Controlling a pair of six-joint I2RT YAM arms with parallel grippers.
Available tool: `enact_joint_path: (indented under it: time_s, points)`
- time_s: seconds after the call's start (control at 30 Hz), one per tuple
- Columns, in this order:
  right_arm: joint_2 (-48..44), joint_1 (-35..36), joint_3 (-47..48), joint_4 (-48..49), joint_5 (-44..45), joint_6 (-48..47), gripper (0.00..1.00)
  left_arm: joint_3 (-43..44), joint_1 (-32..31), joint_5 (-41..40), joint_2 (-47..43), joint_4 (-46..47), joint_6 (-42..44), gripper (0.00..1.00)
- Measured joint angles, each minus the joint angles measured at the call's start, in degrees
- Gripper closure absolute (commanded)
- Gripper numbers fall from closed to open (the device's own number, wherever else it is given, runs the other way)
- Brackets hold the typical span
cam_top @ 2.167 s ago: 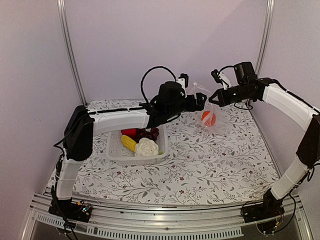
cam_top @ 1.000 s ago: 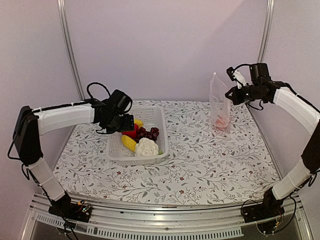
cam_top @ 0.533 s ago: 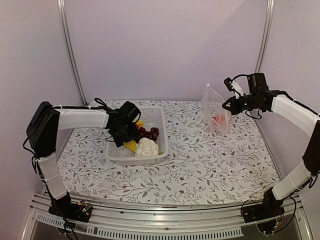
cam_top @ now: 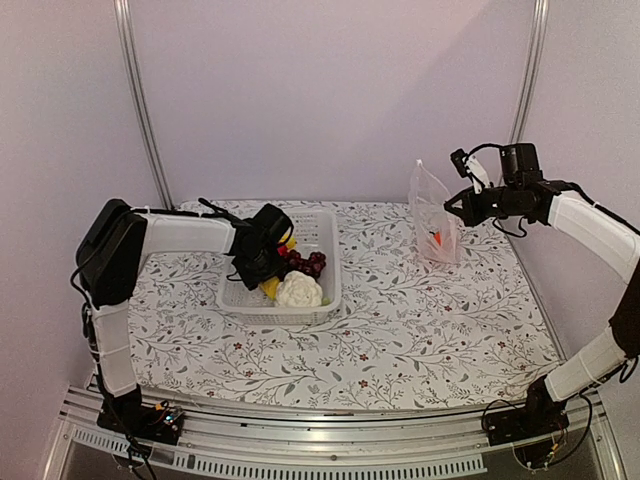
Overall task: Place the food in the zip-top bag and seal the zipper
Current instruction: Pick up the fake fruit from the bin, then place the fake fruit in the zipper food storage bag.
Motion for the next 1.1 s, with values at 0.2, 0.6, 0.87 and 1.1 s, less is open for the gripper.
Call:
enact_joint_path:
  time_s: [0.2, 0.6, 0.87, 1.1]
  points:
    - [0.0, 0.0, 0.0, 0.0, 0.2, 0.0, 1.00, -1.5, 0.0, -3.8, -2.3, 0.0, 2.5, 0.66]
    - [0.0, 0.0, 4.0, -4.6, 3.7, -1.8, 1.00, -4.1, -0.8, -9.2, -18.4, 14.2, 22.5, 0.70]
    - [0.2, 0.8, 9.2, -7.9, 4.6, -2.2, 1.00, -1.5, -9.5, -6.8, -20.5, 34.0, 42.2, 0.70]
    - [3.1, 2.9, 14.1, -10.8, 4.7, -2.3, 1.00, 3.4, -20.0, -1.4, -20.5, 48.9, 56.6, 0.70]
